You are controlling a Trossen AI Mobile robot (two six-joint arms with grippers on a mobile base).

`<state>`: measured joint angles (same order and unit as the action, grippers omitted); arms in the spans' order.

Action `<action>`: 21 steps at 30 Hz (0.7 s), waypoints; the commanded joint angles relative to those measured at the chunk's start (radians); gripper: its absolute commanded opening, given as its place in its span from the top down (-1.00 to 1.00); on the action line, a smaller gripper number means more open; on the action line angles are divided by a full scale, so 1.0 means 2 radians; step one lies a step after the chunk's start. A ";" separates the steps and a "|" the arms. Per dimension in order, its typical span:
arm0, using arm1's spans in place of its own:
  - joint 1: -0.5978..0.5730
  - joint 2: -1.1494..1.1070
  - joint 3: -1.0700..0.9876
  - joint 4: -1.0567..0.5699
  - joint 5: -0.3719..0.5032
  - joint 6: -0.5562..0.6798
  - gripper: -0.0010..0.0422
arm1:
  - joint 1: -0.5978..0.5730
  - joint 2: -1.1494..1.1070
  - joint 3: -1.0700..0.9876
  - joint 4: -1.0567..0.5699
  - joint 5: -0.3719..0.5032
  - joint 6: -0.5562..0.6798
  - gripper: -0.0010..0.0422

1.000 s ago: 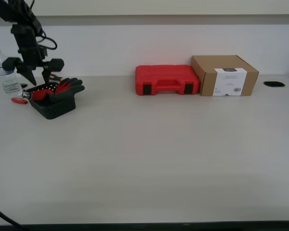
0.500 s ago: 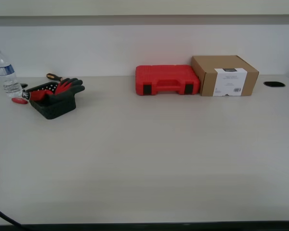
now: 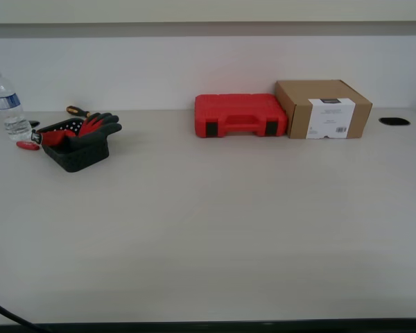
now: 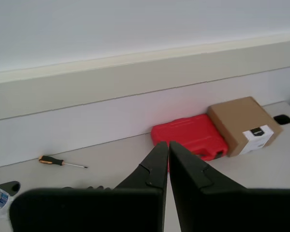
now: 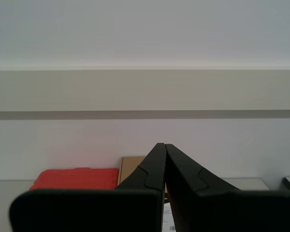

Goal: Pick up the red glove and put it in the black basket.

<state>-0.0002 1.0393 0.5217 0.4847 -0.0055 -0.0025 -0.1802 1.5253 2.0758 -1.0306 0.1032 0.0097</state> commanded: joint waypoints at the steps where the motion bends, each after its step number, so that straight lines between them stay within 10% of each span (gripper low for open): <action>1: 0.000 0.000 0.001 0.000 0.000 0.001 0.95 | 0.000 -0.017 0.000 -0.023 0.000 -0.002 0.96; 21: 0.000 0.000 0.001 0.000 0.000 0.001 0.95 | 0.001 -0.036 0.000 -0.045 -0.001 -0.001 0.96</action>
<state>0.0006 1.0393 0.5217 0.4835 -0.0059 -0.0025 -0.1783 1.4521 2.0754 -1.1206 0.1001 0.0063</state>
